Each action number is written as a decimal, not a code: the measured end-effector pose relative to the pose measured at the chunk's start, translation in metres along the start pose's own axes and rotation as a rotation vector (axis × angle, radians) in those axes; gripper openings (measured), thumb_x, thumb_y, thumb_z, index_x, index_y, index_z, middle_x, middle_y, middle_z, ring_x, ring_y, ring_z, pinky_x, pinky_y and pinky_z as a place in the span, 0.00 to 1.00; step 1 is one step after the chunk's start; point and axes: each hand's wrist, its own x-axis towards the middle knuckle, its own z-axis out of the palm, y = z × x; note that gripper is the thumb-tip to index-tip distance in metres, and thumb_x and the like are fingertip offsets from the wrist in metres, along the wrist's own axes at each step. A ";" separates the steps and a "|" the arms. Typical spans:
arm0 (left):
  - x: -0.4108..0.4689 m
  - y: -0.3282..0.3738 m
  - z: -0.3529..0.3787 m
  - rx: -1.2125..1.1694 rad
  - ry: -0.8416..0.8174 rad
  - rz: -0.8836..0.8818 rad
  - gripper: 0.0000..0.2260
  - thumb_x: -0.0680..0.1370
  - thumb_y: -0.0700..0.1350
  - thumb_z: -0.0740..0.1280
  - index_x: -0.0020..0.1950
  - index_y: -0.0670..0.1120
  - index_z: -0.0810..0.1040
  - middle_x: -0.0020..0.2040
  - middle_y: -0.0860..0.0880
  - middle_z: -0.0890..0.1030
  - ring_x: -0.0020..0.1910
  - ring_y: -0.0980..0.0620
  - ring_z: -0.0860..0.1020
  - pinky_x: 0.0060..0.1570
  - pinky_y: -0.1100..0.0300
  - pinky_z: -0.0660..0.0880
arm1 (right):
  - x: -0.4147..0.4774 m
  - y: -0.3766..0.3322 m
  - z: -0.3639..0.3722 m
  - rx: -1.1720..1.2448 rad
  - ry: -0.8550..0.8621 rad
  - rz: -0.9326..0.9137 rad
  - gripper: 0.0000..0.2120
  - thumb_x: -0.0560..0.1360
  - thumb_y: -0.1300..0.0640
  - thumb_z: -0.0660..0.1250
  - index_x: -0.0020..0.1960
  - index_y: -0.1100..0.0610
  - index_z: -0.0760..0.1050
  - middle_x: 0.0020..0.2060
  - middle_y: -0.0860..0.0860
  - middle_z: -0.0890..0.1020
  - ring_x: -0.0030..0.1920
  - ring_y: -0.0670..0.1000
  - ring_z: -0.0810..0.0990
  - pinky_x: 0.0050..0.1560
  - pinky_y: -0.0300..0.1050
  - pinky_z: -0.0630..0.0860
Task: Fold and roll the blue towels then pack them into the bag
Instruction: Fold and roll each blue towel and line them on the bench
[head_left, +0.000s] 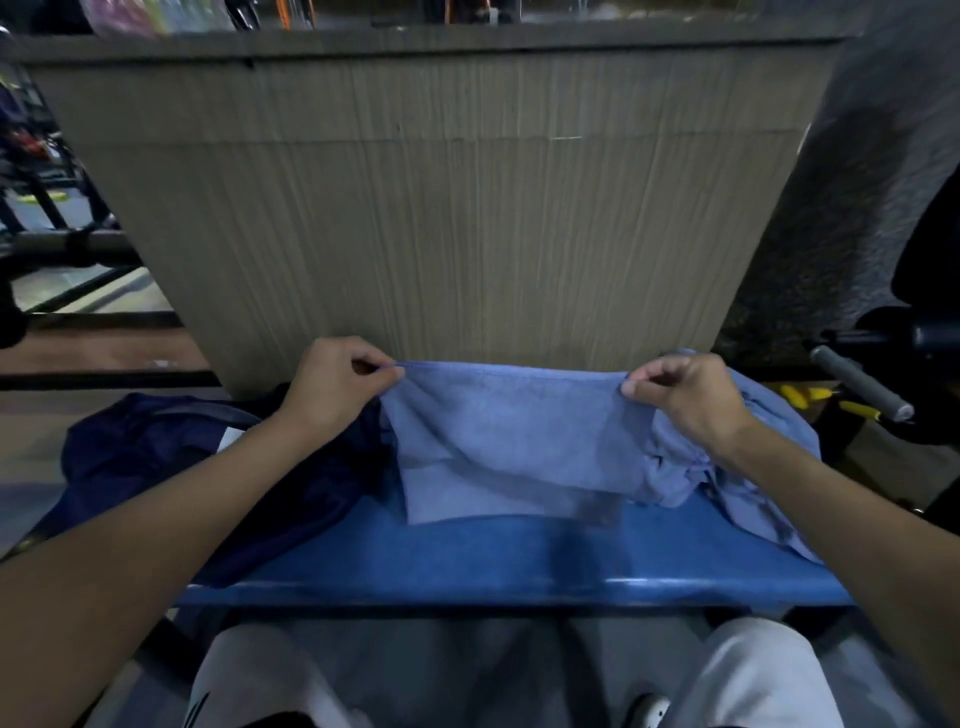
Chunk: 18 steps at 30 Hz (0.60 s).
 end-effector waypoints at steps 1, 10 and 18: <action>0.001 0.006 -0.005 -0.006 0.003 0.013 0.05 0.73 0.39 0.75 0.40 0.49 0.83 0.40 0.51 0.84 0.39 0.56 0.81 0.45 0.62 0.77 | 0.001 -0.005 -0.004 0.012 0.031 -0.015 0.04 0.72 0.65 0.72 0.39 0.62 0.80 0.24 0.41 0.79 0.25 0.36 0.74 0.28 0.27 0.69; 0.008 0.052 -0.028 -0.035 0.001 0.046 0.06 0.71 0.40 0.77 0.38 0.50 0.83 0.32 0.59 0.83 0.33 0.64 0.80 0.36 0.74 0.74 | 0.009 -0.032 -0.026 0.010 0.211 -0.078 0.08 0.71 0.59 0.75 0.35 0.54 0.78 0.31 0.50 0.79 0.31 0.41 0.74 0.33 0.35 0.72; 0.013 0.060 -0.030 -0.091 0.035 0.037 0.08 0.73 0.36 0.74 0.39 0.49 0.82 0.31 0.59 0.82 0.32 0.64 0.79 0.37 0.74 0.74 | 0.011 -0.043 -0.033 0.026 0.232 -0.082 0.06 0.73 0.60 0.72 0.39 0.59 0.78 0.36 0.54 0.80 0.36 0.47 0.76 0.40 0.39 0.74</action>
